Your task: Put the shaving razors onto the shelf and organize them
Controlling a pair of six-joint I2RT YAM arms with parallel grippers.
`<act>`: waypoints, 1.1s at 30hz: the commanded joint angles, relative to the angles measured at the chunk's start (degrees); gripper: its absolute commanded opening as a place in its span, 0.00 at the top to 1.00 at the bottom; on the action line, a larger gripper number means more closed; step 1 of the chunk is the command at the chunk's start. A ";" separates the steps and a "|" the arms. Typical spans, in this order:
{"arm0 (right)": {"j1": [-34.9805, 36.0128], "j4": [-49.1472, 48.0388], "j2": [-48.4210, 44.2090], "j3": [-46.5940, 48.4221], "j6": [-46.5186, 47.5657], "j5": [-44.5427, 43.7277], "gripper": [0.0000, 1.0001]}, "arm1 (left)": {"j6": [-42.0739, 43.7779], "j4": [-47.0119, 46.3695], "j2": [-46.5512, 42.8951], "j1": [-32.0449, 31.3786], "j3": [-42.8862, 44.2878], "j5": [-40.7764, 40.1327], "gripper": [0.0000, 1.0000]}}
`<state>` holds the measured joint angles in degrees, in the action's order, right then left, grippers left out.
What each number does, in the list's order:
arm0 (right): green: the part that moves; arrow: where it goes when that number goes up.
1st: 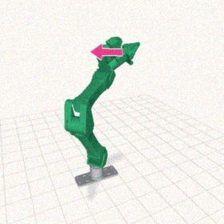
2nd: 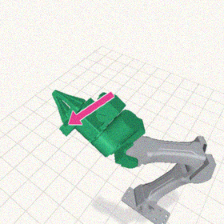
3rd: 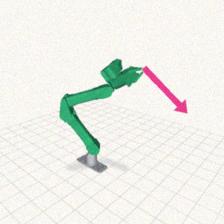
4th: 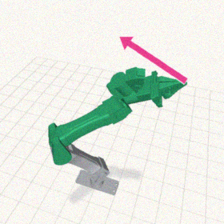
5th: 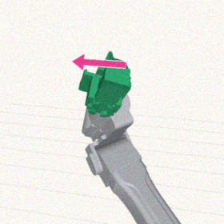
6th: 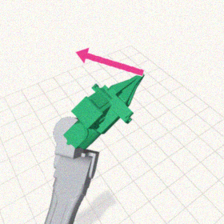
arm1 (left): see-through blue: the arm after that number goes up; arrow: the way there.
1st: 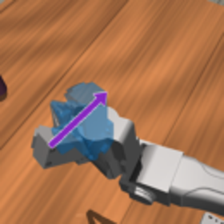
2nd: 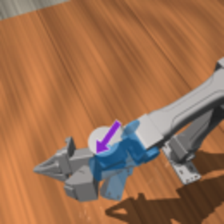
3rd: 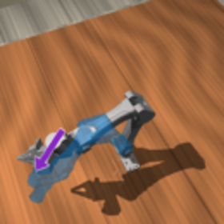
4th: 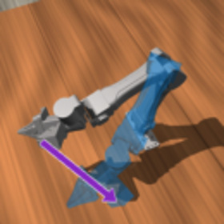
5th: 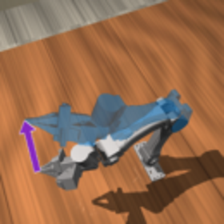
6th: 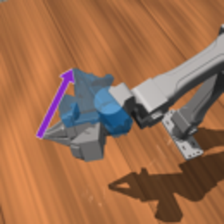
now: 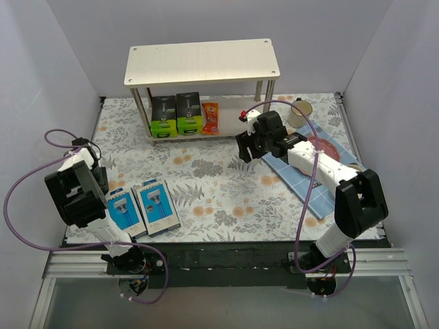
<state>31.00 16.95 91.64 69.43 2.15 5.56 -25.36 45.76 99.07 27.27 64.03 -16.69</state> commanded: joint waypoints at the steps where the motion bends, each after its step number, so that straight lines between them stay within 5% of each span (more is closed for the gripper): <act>1: -0.42 -2.97 -2.78 -1.49 0.04 0.68 0.27 | 0.23 -1.90 2.35 0.42 -1.54 -1.86 0.49; 7: -1.29 -2.98 -4.80 -3.51 0.04 0.50 0.27 | -0.21 1.96 3.77 0.59 2.58 0.86 0.74; 13: -2.96 -3.68 -6.38 -5.79 -0.04 0.41 0.27 | -0.48 11.01 -1.41 -2.30 17.31 5.08 0.80; 17: -4.37 -3.24 -6.64 -5.53 0.31 0.33 0.27 | 0.76 17.94 -4.05 -10.01 24.47 9.55 0.84; 25: -6.57 -2.80 -7.35 -5.27 1.89 -0.64 0.27 | -6.71 17.18 -20.81 -24.53 5.77 32.75 0.98; 33: -7.27 -4.03 -9.98 -9.22 4.35 -2.57 0.27 | -13.48 9.71 -25.24 -38.95 4.62 47.70 1.00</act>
<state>24.08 14.87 84.62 61.73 4.45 4.38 -33.80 59.66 74.39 -7.66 68.16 19.51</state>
